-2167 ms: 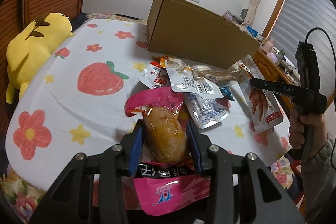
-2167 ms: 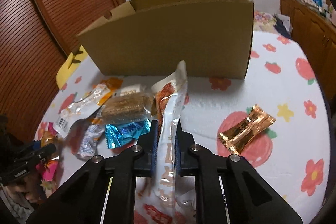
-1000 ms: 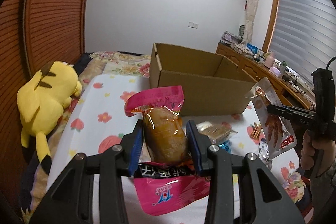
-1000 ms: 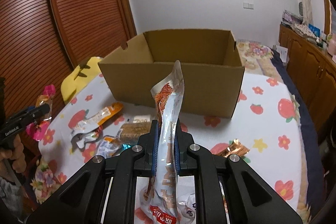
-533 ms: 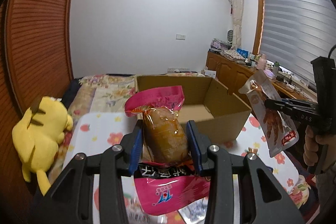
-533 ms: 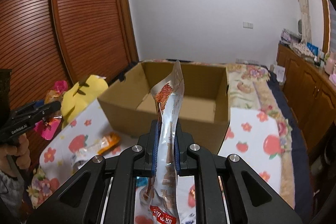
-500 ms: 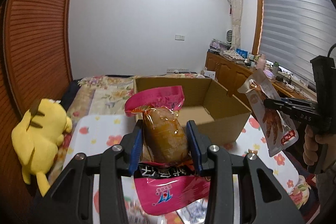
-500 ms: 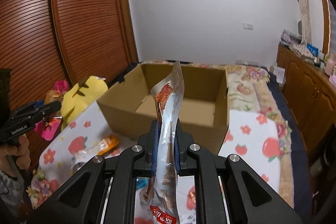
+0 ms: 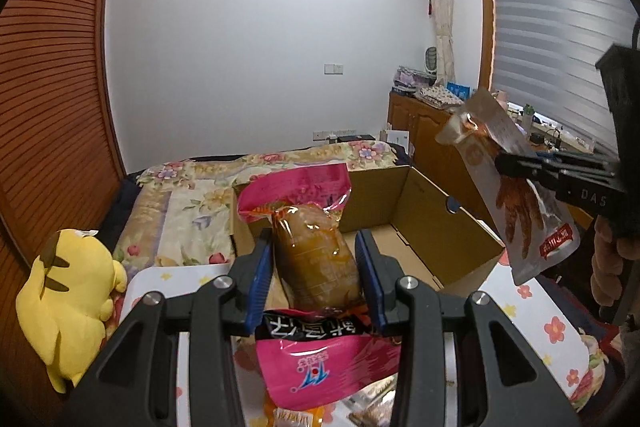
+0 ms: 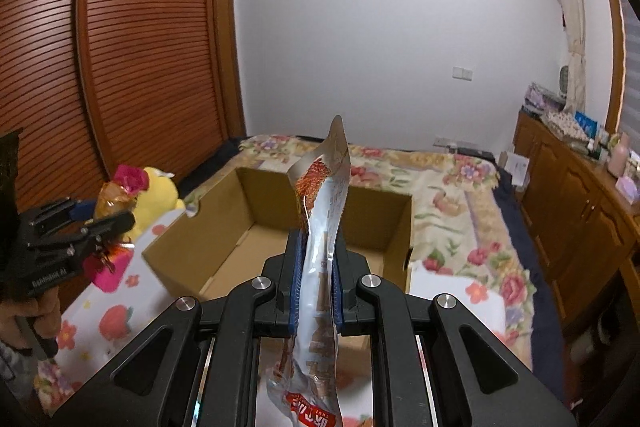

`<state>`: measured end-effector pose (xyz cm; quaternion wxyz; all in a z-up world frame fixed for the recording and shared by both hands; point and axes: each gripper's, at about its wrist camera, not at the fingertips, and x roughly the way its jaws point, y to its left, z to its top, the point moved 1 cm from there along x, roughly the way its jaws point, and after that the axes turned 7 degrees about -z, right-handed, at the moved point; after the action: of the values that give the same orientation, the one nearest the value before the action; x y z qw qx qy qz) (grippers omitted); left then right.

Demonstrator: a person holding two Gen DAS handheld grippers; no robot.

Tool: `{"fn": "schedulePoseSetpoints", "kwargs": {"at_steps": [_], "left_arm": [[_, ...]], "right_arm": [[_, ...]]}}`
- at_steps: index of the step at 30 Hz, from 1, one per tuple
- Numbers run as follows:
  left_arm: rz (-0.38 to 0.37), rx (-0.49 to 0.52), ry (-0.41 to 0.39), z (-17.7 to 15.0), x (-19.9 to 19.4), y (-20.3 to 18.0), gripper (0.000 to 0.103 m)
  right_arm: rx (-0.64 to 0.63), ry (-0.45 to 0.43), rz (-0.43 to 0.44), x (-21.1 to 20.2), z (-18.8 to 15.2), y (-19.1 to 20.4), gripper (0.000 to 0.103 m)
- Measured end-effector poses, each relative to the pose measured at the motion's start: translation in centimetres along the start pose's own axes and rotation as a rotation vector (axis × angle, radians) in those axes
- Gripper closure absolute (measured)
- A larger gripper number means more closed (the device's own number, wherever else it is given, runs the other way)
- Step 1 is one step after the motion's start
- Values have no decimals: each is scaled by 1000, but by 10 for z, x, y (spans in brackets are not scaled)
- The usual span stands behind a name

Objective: Organize snacks
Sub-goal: 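Lift both held snacks and carry them over the open cardboard box, then open the left tool to drop the sausage while the right tool drops the chicken-feet pouch into the box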

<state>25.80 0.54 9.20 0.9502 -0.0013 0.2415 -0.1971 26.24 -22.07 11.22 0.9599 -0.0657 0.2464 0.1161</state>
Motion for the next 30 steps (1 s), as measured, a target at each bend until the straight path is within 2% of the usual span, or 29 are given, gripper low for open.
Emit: {"fn": "schedulePoseSetpoints", "kwargs": {"at_steps": [5,11,20,30], "left_arm": [[0,-8,39,1,26,-1,64],[14,-14,68,-5,50,0,64],[24,-31,93,-21,62,0,63],[33,-25,88,-20,63,-1,62]], "right_arm": [[-21,-3,-44,20,9,8,94],[-59,12,-100,47,4,19,94],[-61,19,-172,73,-10,21,93],[1,41,-182,87,-9,12,90]]}}
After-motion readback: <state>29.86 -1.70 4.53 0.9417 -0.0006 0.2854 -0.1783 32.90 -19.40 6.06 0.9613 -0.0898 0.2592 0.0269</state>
